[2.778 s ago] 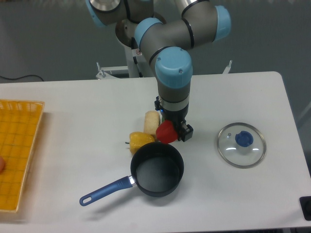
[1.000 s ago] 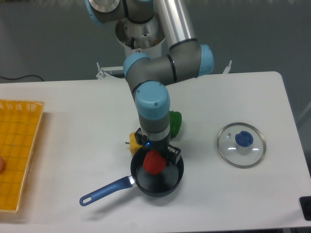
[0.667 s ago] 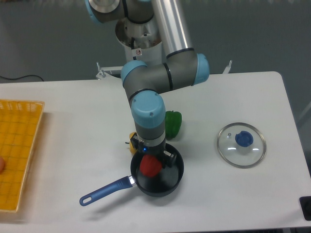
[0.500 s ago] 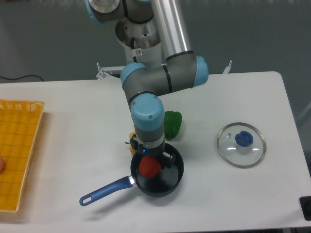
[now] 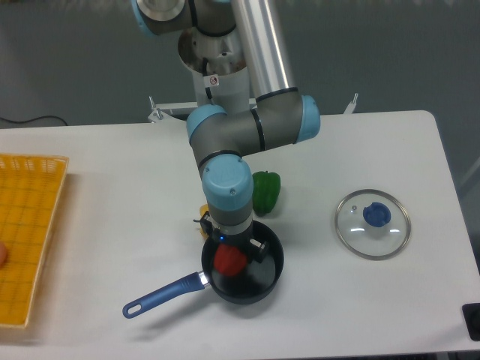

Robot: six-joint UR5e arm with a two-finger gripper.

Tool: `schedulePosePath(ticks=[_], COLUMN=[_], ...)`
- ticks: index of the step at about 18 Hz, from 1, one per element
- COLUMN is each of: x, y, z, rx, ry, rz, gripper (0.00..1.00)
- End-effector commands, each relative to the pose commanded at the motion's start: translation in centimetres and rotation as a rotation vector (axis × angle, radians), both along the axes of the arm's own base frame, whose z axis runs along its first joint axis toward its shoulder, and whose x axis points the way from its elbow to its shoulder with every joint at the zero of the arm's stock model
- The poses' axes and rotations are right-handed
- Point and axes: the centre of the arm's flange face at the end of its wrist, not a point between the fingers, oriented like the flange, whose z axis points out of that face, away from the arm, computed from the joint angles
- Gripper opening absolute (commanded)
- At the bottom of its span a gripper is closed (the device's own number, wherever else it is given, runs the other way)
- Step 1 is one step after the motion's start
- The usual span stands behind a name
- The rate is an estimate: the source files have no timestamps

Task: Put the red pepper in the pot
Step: 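Lower the red pepper to the saucepan bottom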

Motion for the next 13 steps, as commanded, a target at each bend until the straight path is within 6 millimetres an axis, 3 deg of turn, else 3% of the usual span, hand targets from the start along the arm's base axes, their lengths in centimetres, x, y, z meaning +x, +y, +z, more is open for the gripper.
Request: schedulePosePath(ticks=[13], x=[-0.1], y=[0.1], z=[-1.6], rx=[-0.023], ry=[-0.011], rz=[-0.003], gripper=[0.64])
